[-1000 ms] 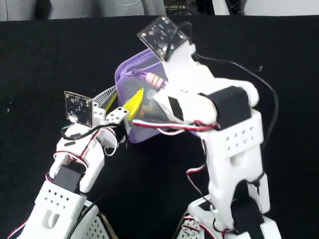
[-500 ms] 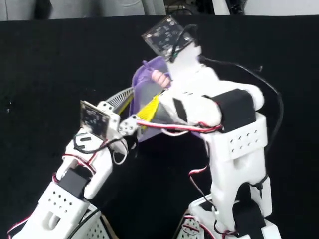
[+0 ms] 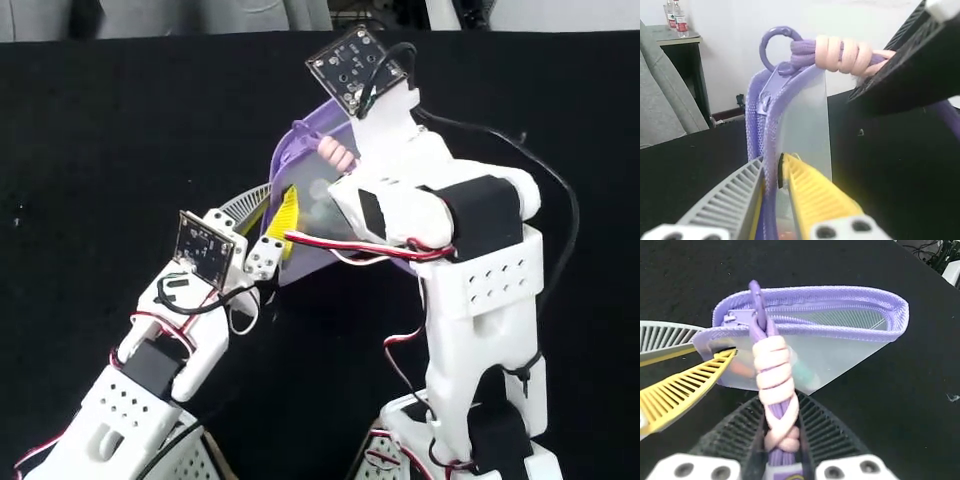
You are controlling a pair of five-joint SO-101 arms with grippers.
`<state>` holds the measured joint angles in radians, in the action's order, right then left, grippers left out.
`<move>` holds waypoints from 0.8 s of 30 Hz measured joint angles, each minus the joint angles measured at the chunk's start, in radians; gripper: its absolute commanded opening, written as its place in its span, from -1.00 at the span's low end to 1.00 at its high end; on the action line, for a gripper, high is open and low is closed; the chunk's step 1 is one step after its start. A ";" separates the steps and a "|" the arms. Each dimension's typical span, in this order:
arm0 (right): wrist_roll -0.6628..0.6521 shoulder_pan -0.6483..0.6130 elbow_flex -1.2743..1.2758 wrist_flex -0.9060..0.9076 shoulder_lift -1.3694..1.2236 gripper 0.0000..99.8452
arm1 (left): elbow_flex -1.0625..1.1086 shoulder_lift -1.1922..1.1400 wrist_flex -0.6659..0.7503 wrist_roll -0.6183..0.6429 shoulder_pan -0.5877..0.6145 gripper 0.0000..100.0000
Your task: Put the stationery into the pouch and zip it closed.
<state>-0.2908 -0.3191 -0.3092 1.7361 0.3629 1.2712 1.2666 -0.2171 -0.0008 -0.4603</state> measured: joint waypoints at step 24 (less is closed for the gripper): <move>0.000 0.351 -0.229 -0.012 -0.109 -0.98 | 0.077 0.008 0.005 -0.163 -0.051 -0.94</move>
<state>-0.2908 0.0322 -0.5378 1.7238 0.2539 1.3479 1.2743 -0.2125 -0.1634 -0.5109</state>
